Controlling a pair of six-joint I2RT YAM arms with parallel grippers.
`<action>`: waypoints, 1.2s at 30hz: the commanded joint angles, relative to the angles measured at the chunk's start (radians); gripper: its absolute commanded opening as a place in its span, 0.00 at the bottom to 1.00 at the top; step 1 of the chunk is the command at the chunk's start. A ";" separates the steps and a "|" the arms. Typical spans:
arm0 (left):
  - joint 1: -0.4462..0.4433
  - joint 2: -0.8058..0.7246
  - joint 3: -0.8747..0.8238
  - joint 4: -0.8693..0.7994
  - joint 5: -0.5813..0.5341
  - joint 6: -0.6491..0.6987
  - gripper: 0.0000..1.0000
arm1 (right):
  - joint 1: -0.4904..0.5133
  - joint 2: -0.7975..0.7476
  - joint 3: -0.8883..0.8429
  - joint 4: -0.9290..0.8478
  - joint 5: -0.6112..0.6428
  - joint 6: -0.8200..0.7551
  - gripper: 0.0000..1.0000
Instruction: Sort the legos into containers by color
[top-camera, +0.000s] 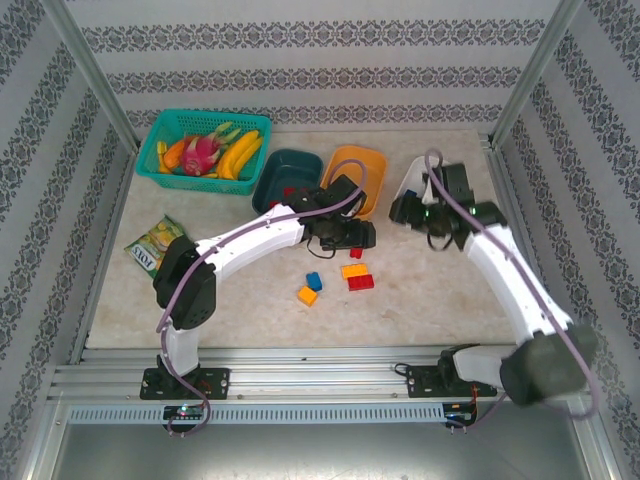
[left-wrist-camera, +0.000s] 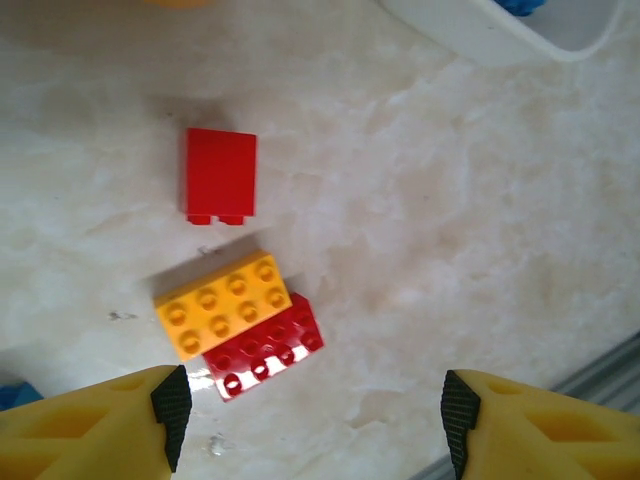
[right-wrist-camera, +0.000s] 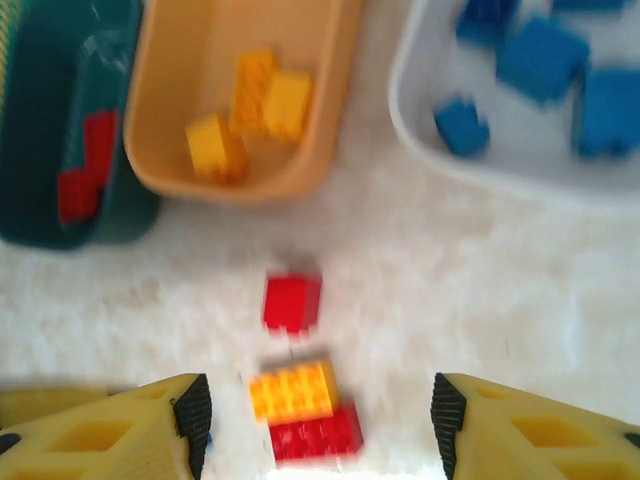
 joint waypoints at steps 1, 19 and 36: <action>-0.007 0.100 0.080 -0.080 -0.084 0.068 0.70 | 0.049 -0.183 -0.156 -0.052 0.000 0.116 0.64; -0.010 0.450 0.379 -0.188 -0.181 0.165 0.60 | 0.184 -0.527 -0.370 -0.124 -0.116 0.247 0.70; 0.006 0.287 0.389 -0.242 -0.300 0.185 0.33 | 0.206 -0.445 -0.314 0.057 -0.210 0.124 0.67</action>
